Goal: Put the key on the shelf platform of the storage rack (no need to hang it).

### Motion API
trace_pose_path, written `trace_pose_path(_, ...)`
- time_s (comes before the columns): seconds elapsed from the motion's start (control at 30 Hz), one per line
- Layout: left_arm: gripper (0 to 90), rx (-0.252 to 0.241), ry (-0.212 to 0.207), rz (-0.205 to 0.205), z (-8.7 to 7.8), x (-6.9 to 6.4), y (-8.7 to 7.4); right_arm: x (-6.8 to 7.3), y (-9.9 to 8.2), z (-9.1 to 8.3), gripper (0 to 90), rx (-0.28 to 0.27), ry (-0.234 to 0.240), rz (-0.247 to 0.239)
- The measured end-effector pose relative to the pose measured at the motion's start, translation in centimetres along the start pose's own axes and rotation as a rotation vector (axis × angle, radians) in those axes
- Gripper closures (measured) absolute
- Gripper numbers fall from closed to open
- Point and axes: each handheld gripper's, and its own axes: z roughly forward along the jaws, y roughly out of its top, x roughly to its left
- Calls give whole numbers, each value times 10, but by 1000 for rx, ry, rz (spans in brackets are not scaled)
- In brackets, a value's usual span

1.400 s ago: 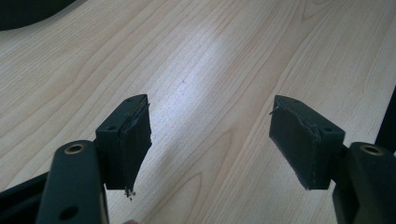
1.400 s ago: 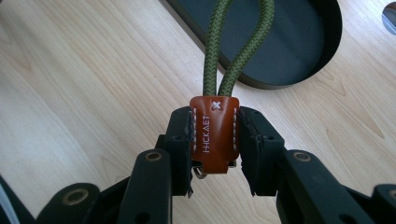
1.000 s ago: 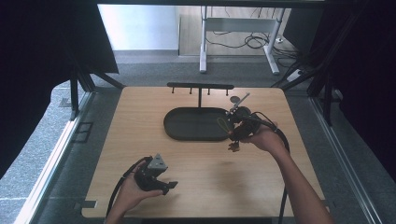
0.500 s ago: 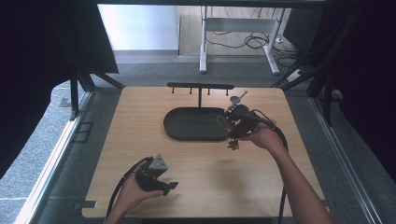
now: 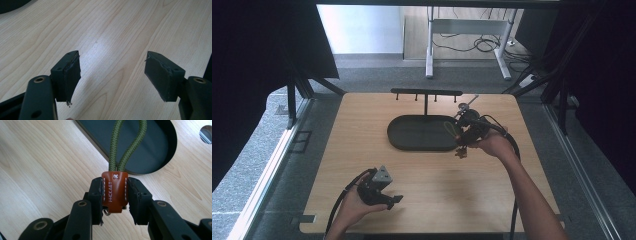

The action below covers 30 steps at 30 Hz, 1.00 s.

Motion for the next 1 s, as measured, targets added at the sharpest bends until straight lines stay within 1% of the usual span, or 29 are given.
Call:
trace_pose_path(0.07, 294, -3, 0, -8, 1, -1, 0, -1, 0, -1, 672, -1, -4, 4)
trace_pose_path(0.47, 283, 11, -6, 5, 4, -2, 0, -5, 2, 3, 672, -5, -6, 15)
trace_pose_path(0.57, 281, 13, -3, 3, 4, -3, 0, -7, 4, 6, 672, -4, -5, 18)
trace_pose_path(0.6, 282, 16, -4, 7, 4, -2, 1, -8, 4, 8, 672, 3, -11, 21)
trace_pose_path(0.8, 282, 5, -8, 5, 3, -2, 0, -12, 8, 11, 672, -11, 4, 39)
trace_pose_path(0.87, 282, 7, -7, 1, 3, -2, 0, -13, 8, 12, 672, -10, 5, 39)
trace_pose_path(1.0, 282, 12, -5, 5, 3, -2, 0, -15, 10, 16, 672, -9, 5, 44)
